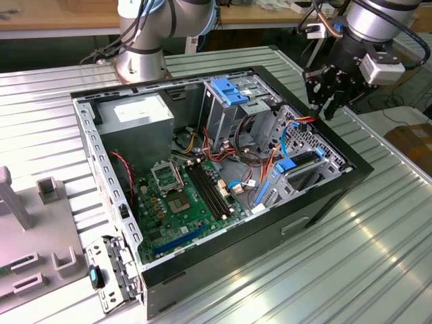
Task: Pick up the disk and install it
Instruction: 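Insert the first disk wire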
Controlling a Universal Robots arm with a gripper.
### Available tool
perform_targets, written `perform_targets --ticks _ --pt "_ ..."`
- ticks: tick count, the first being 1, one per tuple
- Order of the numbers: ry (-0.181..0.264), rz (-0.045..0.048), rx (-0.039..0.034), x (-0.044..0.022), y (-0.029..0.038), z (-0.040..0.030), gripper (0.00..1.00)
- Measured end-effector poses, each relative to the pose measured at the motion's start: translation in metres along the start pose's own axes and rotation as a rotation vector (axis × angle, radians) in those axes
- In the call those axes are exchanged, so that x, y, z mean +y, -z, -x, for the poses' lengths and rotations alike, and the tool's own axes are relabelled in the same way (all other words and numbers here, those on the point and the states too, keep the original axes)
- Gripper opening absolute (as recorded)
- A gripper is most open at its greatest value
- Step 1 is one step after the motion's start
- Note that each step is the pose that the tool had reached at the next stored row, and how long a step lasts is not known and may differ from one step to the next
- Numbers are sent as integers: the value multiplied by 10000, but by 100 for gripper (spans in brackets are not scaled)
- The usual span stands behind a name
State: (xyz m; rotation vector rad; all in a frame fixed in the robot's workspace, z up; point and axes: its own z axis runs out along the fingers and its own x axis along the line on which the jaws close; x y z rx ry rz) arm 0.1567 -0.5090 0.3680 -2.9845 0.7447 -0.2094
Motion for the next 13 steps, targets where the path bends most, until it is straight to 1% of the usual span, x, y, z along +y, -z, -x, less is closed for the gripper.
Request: perform_targets --ticks 1,2,4,5,6,7,9,10,11,12,13 --pt "78 74 42 -10 -2 6 36" --pt "157 79 43 -22 -4 13 36" --pt "333 82 40 -70 -7 40 36" --pt "394 92 44 -81 -8 46 36" --pt "474 121 57 -82 -9 46 36" --pt "594 172 86 -82 -10 46 36" --pt "786 278 181 -79 -10 50 36" --pt "805 285 240 -72 -7 63 36" --pt "815 266 292 -58 -4 91 36" --pt "951 358 377 -62 -4 104 36" --pt "1046 481 460 -74 -8 112 36"
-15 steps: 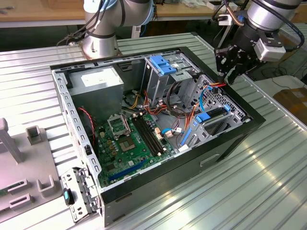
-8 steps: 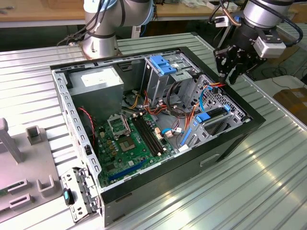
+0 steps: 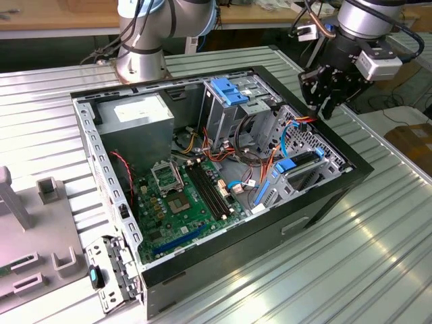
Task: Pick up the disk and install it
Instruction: 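Insert the first disk wire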
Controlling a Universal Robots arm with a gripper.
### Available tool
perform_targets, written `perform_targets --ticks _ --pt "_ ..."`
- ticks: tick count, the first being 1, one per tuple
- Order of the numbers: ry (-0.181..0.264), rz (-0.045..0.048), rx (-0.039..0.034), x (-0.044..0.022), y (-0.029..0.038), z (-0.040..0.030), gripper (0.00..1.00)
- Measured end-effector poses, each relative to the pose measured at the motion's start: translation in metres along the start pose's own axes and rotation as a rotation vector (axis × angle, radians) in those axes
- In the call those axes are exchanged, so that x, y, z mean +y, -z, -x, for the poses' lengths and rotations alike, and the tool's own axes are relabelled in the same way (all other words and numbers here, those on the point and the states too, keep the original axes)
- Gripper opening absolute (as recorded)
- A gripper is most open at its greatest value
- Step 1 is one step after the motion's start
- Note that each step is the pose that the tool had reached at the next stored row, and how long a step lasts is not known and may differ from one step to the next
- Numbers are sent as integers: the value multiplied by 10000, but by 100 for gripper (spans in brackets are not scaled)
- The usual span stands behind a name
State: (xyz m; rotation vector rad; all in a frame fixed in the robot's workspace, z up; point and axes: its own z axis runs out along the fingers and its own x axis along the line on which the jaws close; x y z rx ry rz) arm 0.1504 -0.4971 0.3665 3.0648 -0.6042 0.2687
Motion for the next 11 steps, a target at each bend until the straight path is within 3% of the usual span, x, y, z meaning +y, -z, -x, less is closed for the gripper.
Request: perform_targets --ticks 1,3,7,9,11 --pt "17 40 47 -19 0 8 36" --pt "27 64 60 -100 0 41 36" --pt "151 195 120 -102 -18 46 36" --pt "373 328 184 -102 -22 46 36" --pt "381 328 185 -102 -22 46 36"
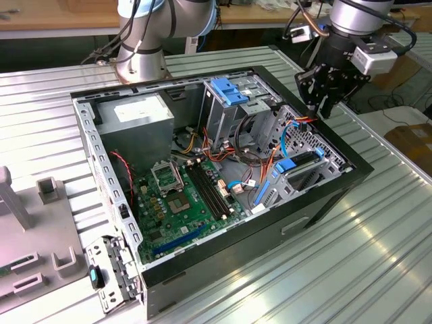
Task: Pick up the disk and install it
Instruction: 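Insert the first disk wire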
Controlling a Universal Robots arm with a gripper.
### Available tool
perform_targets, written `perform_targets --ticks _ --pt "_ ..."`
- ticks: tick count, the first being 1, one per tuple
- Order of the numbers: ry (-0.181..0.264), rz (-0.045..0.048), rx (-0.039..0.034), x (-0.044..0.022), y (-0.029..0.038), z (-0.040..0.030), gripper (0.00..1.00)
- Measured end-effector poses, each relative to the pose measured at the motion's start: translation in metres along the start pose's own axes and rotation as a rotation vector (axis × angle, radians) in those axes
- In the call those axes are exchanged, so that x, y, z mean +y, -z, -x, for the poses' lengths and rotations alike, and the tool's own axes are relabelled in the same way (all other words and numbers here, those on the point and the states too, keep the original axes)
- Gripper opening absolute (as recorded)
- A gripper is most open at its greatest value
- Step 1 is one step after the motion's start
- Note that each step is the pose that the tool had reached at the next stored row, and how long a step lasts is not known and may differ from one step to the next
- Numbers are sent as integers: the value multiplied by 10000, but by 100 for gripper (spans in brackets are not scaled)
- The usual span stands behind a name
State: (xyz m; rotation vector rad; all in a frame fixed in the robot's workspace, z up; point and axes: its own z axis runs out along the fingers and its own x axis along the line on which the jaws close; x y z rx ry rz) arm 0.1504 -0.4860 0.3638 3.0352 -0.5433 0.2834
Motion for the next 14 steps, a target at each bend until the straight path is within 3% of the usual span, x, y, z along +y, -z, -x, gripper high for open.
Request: perform_targets --ticks 5,6,11,12,14 --pt "0 1 1 0 -7 1 35" --pt "0 1 0 -1 -8 1 27" --pt "1 5 2 0 -9 1 26" --pt "1 4 1 0 -5 1 16" --pt "6 24 -47 0 64 -13 16"
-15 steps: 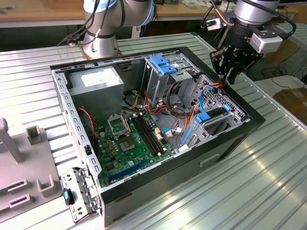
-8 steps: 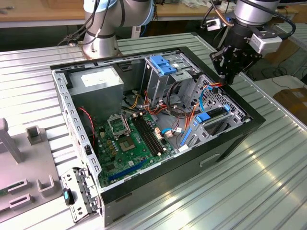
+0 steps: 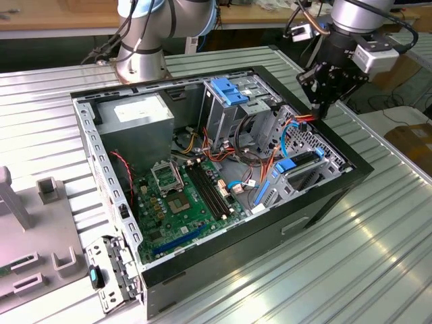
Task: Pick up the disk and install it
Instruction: 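Insert the first disk wire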
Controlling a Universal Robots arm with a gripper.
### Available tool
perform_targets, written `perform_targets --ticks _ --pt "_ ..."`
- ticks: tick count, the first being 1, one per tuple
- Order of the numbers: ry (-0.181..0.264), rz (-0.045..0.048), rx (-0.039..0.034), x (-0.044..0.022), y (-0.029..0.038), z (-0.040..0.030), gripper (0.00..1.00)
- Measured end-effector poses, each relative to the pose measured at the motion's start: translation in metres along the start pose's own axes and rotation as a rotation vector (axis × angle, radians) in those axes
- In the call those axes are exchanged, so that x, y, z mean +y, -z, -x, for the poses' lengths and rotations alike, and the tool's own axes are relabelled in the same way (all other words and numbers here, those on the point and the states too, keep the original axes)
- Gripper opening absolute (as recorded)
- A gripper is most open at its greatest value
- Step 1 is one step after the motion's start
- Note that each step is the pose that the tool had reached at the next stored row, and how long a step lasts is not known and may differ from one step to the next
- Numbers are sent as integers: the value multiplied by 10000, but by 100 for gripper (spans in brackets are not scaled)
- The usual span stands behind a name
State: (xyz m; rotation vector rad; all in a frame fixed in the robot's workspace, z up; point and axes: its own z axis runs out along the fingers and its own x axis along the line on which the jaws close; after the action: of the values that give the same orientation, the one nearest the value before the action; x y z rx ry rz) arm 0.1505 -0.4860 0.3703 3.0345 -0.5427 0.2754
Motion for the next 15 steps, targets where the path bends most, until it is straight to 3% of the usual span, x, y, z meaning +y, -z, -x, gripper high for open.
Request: perform_targets --ticks 4,9,11,15 --pt "-22 16 -43 1 51 -10 16" --pt "-1268 248 -62 4 45 -8 16" --pt "-2034 389 -74 4 40 -7 16" --pt "-2148 411 -76 4 40 -7 16"
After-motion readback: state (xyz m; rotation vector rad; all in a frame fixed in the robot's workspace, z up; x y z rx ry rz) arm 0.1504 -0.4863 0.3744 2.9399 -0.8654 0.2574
